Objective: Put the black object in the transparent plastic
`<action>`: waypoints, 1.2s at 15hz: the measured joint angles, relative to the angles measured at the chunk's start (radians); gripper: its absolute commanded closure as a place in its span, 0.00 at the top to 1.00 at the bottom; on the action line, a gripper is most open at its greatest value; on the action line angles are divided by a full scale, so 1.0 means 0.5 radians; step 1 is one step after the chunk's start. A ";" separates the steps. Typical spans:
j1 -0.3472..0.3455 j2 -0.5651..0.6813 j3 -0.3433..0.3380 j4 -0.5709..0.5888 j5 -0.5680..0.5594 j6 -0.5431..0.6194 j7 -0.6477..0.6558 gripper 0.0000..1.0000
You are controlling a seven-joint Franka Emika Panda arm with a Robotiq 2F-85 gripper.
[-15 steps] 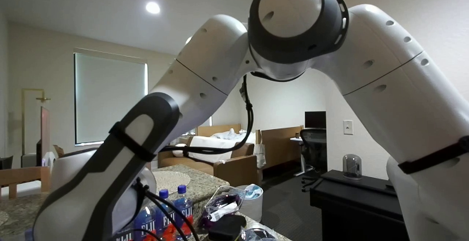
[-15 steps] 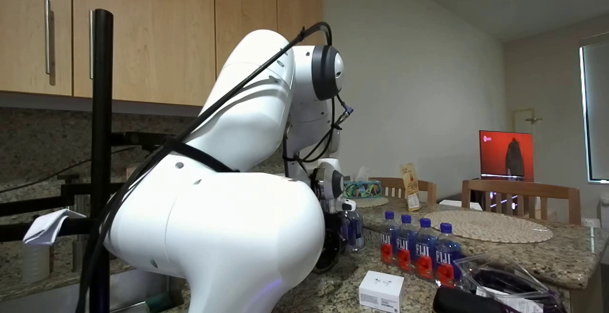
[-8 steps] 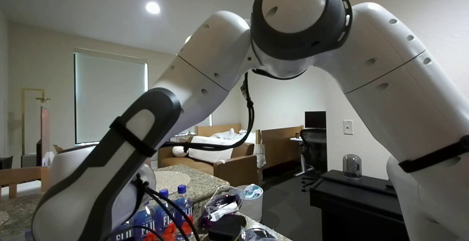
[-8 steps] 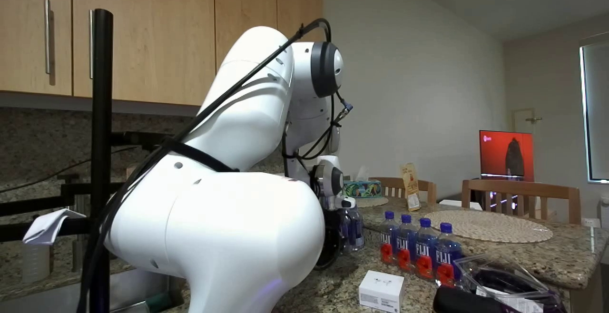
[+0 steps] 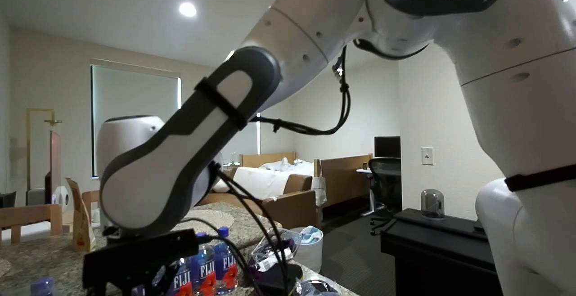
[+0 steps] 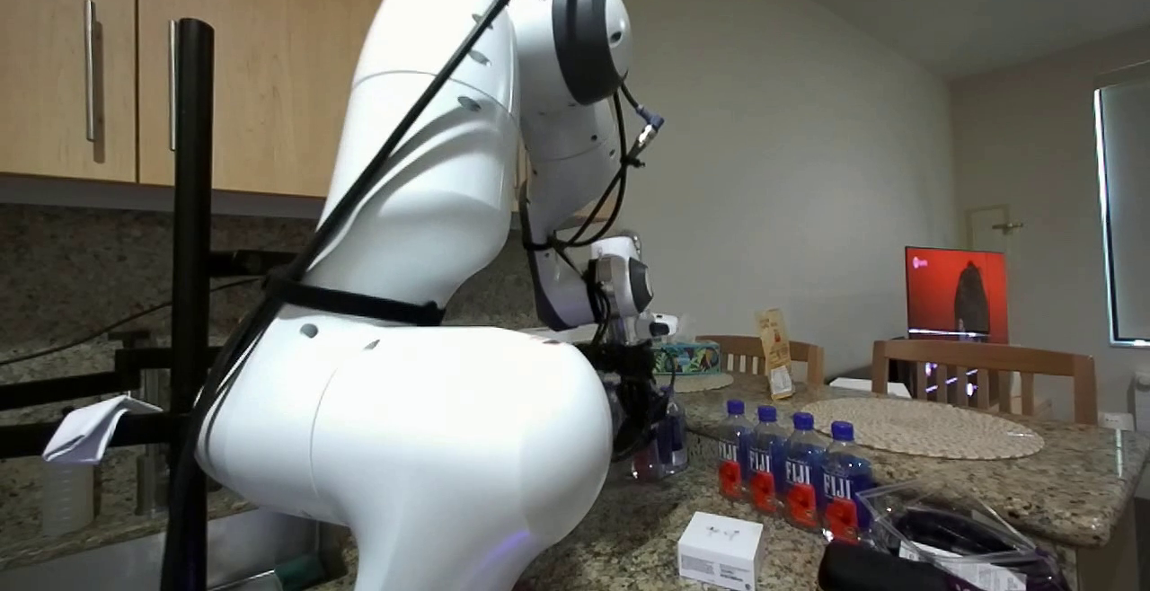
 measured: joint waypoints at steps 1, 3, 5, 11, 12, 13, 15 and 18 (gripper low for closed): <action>-0.028 -0.106 0.005 -0.066 -0.037 -0.028 0.020 0.10; -0.130 -0.321 0.043 -0.185 -0.064 -0.149 -0.040 0.13; -0.219 -0.398 0.107 -0.211 -0.064 -0.173 -0.059 0.13; -0.246 -0.310 0.168 -0.186 -0.064 -0.165 -0.054 0.10; -0.271 -0.309 0.190 -0.184 -0.020 -0.143 -0.034 0.10; -0.295 -0.309 0.207 -0.181 0.028 -0.108 0.007 0.10; -0.338 -0.313 0.226 -0.179 0.137 -0.060 0.088 0.10; -0.398 -0.325 0.231 -0.201 0.251 -0.019 0.243 0.10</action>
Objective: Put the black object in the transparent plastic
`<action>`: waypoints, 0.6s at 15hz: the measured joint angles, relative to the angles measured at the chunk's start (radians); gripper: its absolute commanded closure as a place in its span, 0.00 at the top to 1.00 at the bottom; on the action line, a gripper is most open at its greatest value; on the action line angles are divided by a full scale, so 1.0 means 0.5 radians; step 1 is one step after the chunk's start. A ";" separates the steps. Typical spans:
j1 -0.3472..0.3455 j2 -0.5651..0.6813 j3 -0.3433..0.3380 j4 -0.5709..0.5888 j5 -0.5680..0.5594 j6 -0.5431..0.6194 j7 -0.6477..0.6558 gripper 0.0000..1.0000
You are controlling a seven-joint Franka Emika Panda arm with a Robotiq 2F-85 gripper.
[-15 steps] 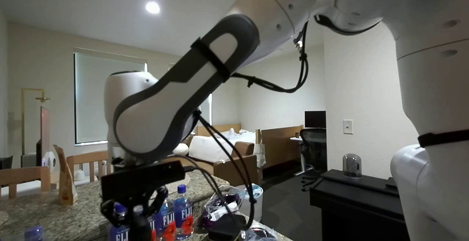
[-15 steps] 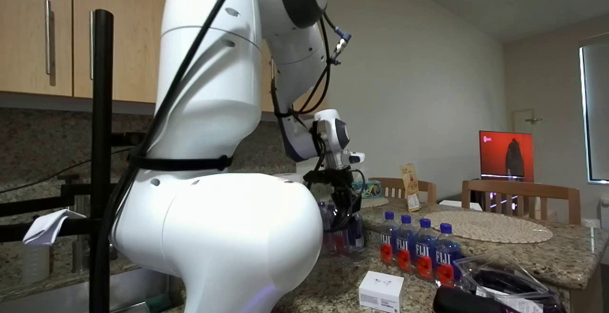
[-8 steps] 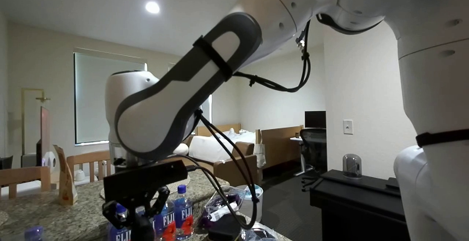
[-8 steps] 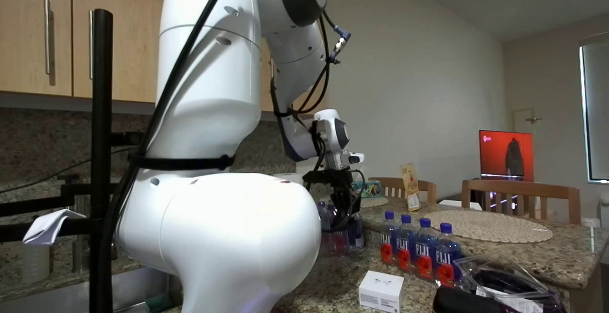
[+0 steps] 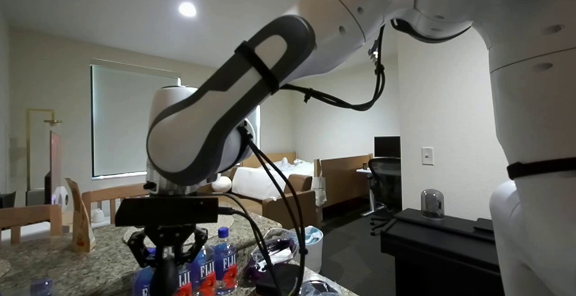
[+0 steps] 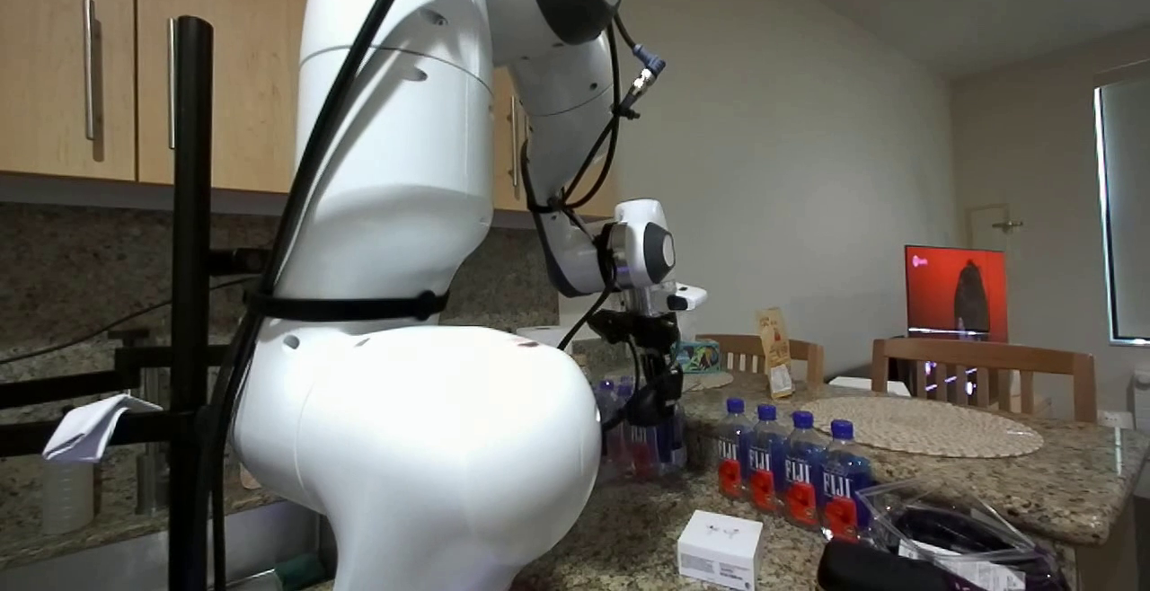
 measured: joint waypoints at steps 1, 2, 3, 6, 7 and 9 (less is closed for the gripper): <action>-0.020 -0.009 0.000 -0.014 0.005 0.002 0.076 0.11; -0.041 -0.028 -0.001 -0.034 0.009 0.002 0.153 0.11; -0.062 -0.055 -0.001 -0.060 0.019 0.002 0.224 0.10; -0.129 -0.206 -0.002 -0.185 0.150 0.001 0.359 0.10; -0.155 -0.271 -0.003 -0.242 0.210 0.001 0.386 0.10; -0.221 -0.436 -0.024 -0.404 0.361 0.001 0.392 0.10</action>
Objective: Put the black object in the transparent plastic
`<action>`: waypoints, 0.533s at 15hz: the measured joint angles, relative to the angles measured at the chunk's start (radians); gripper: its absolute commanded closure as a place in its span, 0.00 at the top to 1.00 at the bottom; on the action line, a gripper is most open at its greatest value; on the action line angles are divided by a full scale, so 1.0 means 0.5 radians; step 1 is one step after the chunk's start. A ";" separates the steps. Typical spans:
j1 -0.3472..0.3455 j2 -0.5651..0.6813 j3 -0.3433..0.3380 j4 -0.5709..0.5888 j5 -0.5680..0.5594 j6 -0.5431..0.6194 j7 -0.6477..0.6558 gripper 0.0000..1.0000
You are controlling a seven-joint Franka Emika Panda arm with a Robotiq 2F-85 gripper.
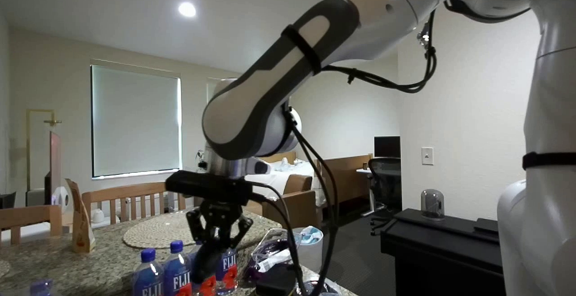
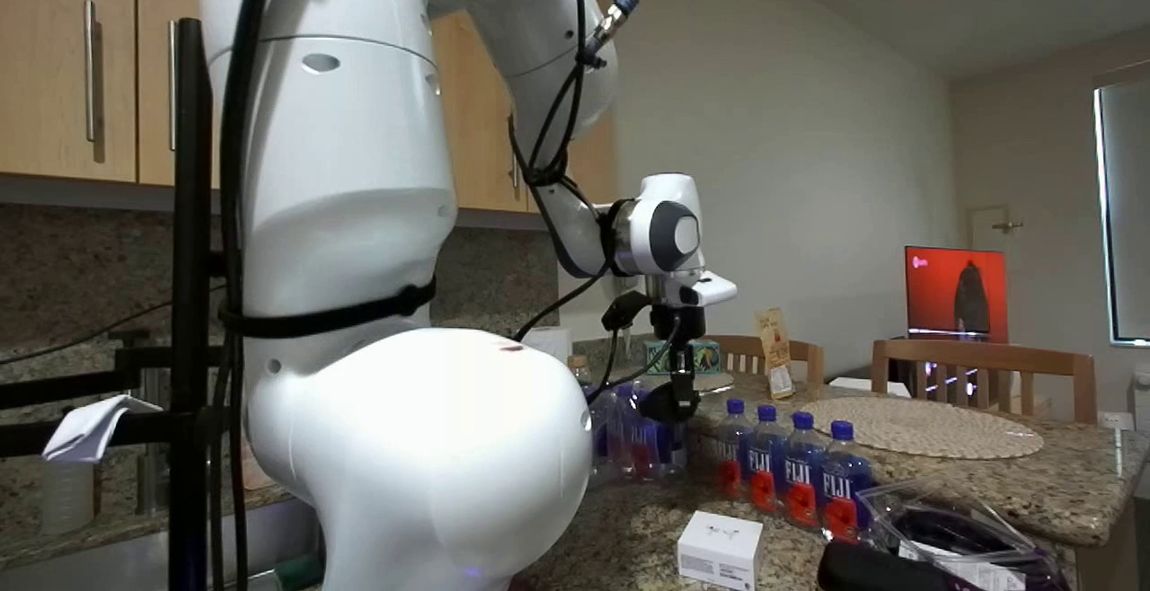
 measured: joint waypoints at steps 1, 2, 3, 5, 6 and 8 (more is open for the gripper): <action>-0.040 -0.091 -0.022 -0.094 0.068 0.000 0.000 0.10; -0.086 -0.180 -0.051 -0.186 0.123 0.000 -0.001 0.09; -0.135 -0.267 -0.082 -0.277 0.173 0.005 -0.002 0.13; -0.215 -0.410 -0.125 -0.427 0.244 0.046 -0.002 0.13; -0.230 -0.454 -0.131 -0.469 0.257 0.056 -0.002 0.13; -0.231 -0.491 -0.127 -0.498 0.266 0.059 -0.002 0.09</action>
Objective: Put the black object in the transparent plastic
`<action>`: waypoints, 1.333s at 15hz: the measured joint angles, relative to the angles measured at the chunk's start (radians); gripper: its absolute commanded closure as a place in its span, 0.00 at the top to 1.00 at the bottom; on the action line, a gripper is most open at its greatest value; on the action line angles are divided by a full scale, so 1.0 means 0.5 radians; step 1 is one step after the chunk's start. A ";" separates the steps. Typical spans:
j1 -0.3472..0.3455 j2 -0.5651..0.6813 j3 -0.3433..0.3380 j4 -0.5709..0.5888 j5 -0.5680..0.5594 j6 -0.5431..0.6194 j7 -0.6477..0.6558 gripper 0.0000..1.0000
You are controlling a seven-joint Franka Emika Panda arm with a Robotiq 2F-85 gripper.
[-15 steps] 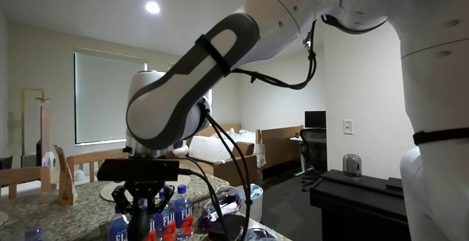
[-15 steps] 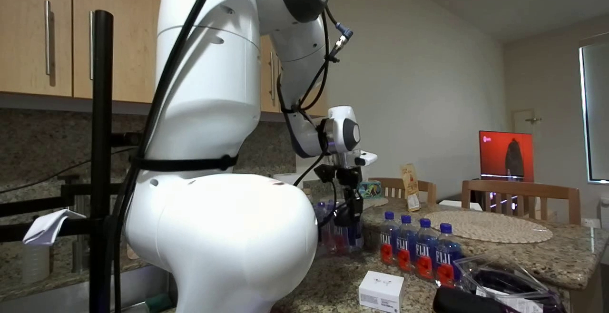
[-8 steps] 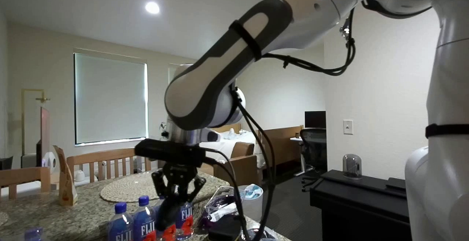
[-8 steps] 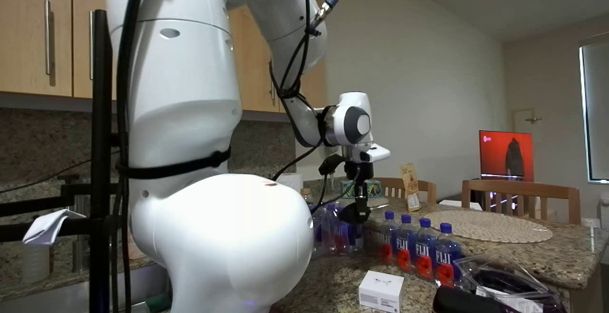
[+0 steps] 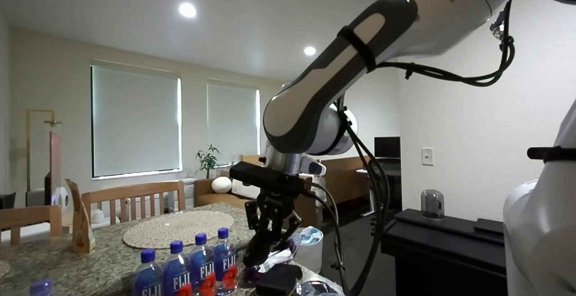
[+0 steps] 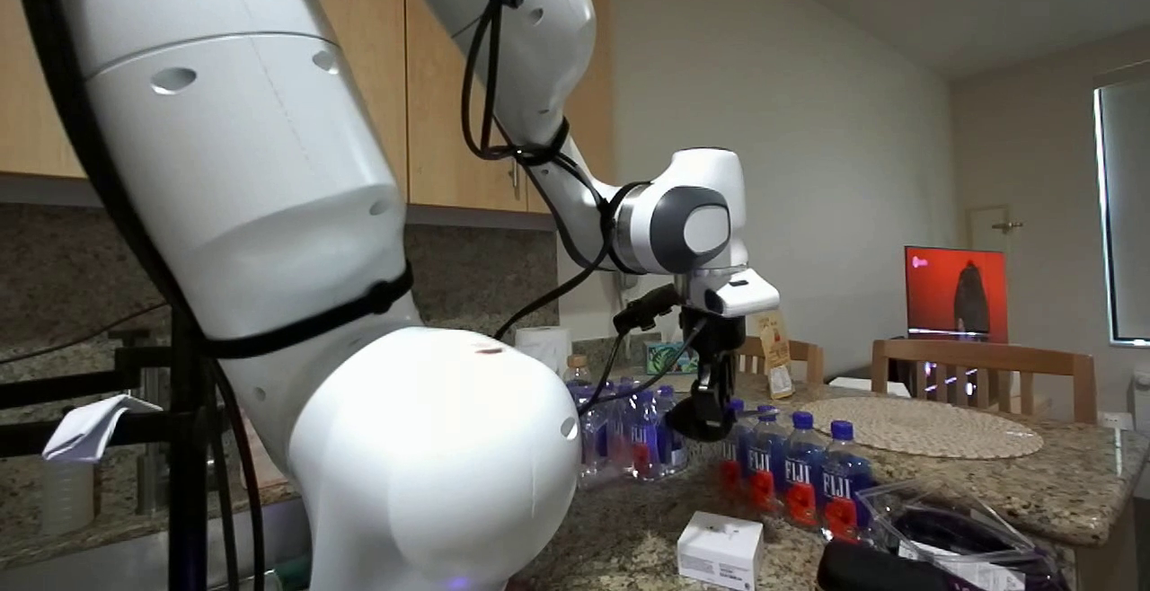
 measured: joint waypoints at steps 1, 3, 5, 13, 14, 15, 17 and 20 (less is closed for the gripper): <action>-0.011 0.002 0.016 0.004 -0.004 0.000 0.000 0.09; -0.050 0.030 0.039 0.034 -0.003 0.010 0.000 0.09; -0.122 0.061 0.012 0.095 -0.001 0.023 0.001 0.10; -0.559 0.350 -0.330 0.477 0.000 0.026 0.004 0.10; -0.587 0.416 -0.351 0.526 0.000 0.026 0.012 0.10; -0.597 0.478 -0.366 0.567 0.003 0.027 0.020 0.10; -0.584 0.590 -0.367 0.629 0.029 0.045 0.042 0.10; -0.511 0.722 -0.318 0.655 0.032 0.133 0.131 0.12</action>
